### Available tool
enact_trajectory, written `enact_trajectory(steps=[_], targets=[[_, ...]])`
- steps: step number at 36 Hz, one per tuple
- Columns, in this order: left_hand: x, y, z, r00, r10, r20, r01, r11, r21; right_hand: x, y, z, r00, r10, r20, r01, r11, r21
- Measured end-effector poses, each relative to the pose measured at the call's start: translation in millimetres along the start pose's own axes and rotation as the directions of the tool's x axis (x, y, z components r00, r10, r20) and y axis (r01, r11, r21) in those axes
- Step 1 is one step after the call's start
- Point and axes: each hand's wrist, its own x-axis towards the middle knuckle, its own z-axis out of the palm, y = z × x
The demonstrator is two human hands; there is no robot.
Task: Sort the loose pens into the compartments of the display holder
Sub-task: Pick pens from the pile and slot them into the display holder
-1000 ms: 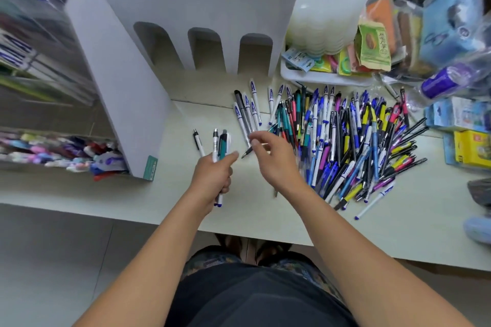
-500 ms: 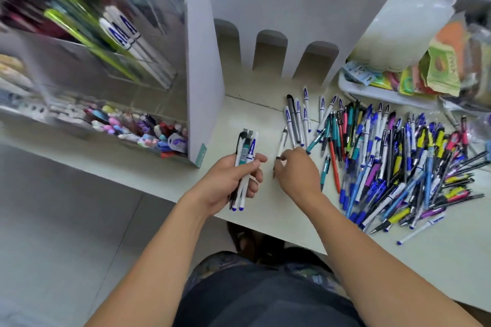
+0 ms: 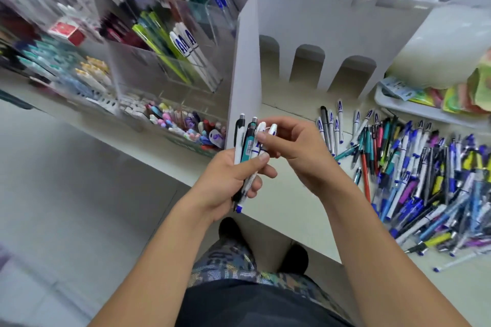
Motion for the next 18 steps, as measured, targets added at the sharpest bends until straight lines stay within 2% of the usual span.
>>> enact_trajectory(steps=[3, 7, 9, 13, 16, 18], targets=[[-3, 14, -10, 0.999, 0.017, 0.026, -0.015, 0.997, -0.074, 3, -10, 7, 0.999, 0.043, -0.008, -0.041, 0.985, 0.17], [2, 35, -35, 0.994, 0.082, 0.075, -0.068, 0.984, -0.167, 12, -29, 27, 0.984, 0.161, -0.079, -0.098, 0.85, 0.518], [6, 48, -51, 0.991, 0.099, 0.089, -0.081, 0.979, -0.185, 20, -40, 43, 0.985, 0.139, -0.106, -0.073, 0.878, 0.473], [15, 79, -94, 0.981, 0.112, 0.156, -0.082, 0.979, -0.184, 45, -56, 88, 0.99, 0.013, -0.14, 0.023, 0.967, 0.252], [24, 105, -134, 0.971, 0.116, 0.21, -0.086, 0.985, -0.147, 74, -65, 127, 0.982, -0.036, -0.186, 0.059, 0.991, 0.12], [29, 121, -164, 0.963, 0.114, 0.245, -0.078, 0.985, -0.152, 93, -69, 154, 0.98, -0.039, -0.195, 0.058, 0.994, 0.096]])
